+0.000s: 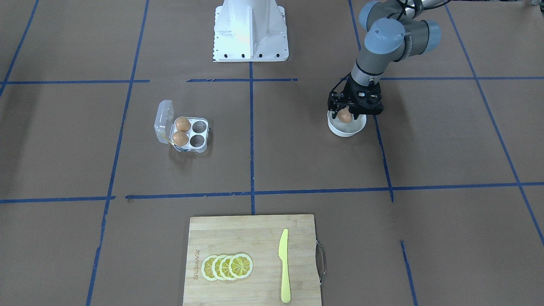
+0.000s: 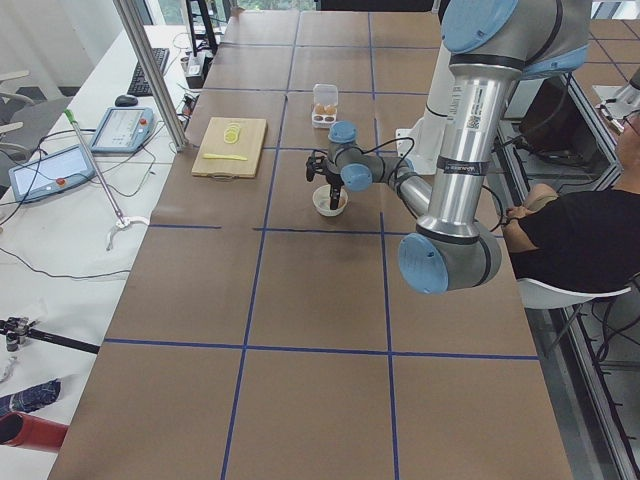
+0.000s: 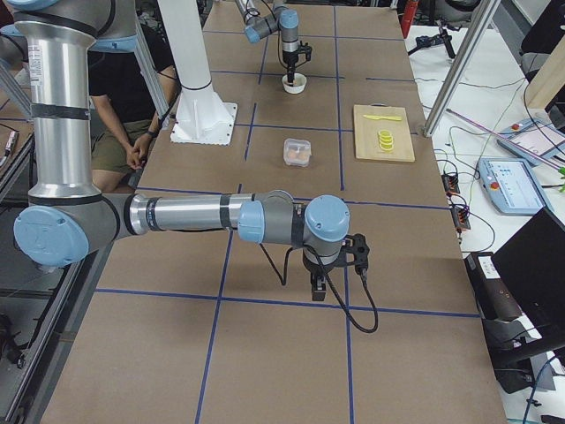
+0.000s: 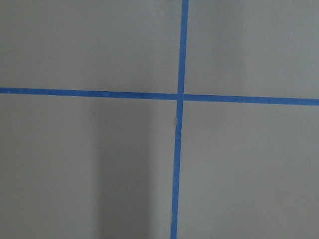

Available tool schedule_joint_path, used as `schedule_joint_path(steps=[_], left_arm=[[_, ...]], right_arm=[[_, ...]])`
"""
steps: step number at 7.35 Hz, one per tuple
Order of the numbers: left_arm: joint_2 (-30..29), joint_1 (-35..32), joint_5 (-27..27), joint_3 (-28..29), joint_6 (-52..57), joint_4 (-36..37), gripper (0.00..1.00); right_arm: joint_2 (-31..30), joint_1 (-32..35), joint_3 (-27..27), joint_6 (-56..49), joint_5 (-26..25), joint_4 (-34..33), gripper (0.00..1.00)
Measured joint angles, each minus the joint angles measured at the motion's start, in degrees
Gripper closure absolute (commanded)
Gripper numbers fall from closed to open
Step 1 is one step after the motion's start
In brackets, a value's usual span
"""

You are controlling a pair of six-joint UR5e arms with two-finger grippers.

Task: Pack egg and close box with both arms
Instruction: 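Close the left gripper on the brown egg inside the bowl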

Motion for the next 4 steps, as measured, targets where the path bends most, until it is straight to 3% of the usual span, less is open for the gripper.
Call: schedule_joint_path(steps=[2, 3, 4], left_arm=[[-0.03, 0.16, 0.0, 0.31, -0.02, -0.04, 0.82], [0.0, 0.12, -0.02, 0.16, -0.01, 0.01, 1.0], [0.13, -0.04, -0.03, -0.21, -0.12, 0.07, 1.0]], right_arm=[[-0.02, 0.0, -0.08, 0.0, 0.09, 0.0, 0.0], [-0.02, 0.0, -0.1, 0.0, 0.1, 0.0, 0.0], [-0.01, 0.0, -0.1, 0.0, 0.1, 0.0, 0.0]])
